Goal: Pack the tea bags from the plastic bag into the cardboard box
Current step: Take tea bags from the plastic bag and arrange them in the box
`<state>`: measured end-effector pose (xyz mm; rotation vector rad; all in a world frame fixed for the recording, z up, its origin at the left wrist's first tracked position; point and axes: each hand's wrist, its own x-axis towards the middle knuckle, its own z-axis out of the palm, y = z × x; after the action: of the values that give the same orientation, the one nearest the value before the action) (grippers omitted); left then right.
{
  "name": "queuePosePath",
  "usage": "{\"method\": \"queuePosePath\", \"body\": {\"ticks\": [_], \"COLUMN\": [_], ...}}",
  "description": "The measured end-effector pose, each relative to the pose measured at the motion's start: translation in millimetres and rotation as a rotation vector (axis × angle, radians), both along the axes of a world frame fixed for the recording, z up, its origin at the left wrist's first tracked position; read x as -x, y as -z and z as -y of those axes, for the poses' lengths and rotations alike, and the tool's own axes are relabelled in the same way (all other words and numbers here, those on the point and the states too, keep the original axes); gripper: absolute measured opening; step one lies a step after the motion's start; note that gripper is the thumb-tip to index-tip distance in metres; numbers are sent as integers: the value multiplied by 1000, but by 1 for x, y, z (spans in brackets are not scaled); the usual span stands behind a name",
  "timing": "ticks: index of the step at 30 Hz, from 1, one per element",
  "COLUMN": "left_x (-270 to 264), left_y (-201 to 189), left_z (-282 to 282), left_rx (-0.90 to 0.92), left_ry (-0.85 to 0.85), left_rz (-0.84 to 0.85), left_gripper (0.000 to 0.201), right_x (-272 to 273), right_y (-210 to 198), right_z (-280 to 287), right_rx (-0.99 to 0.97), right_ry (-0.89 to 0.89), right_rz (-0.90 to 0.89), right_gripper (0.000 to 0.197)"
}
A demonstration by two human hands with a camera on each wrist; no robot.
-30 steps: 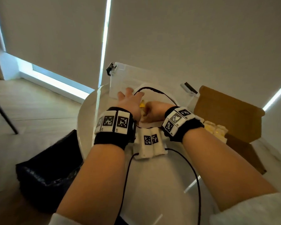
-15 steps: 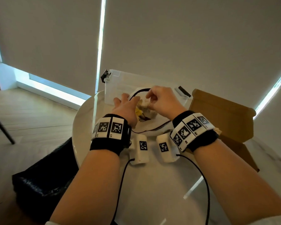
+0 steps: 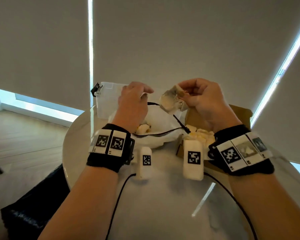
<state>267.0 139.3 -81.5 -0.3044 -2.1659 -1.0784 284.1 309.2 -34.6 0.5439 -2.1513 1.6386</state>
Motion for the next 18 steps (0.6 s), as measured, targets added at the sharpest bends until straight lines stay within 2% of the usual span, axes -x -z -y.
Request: {"method": "queuePosePath", "body": {"ticks": [1,2,3,5,7,10,14,18], "left_x": [-6,-13,-19,-25,-25,-14,4,17], "left_y": [-8,-16,-22,-28,-27,-24,-21,-14], "left_z": [-9,-20,-31,-54,-76,-101,-125,-139], "left_rx": [-113,-195,-235,-243,-306,-316,-312,-476], "left_ry": [140,302,460,701,844,844,795,747], "left_rz": [-44,-7,98,410,624,648,658,663], "left_gripper": [21,20,25,39,36,25,14,14], "right_x": [-7,-12,-16,-20,-21,-21,-19,-15], "right_y": [2,6,11,23,35,45,52,59], "right_z": [-7,-14,-21,-35,-48,-66,-88,-103], "right_rx": [48,94,135,187,220,211,267,259], "right_ry": [-4,-6,-7,28,104,183,190,316], "right_rz": [19,42,67,98,78,15,78,133], "right_gripper": [21,22,22,24,26,27,36,41]}}
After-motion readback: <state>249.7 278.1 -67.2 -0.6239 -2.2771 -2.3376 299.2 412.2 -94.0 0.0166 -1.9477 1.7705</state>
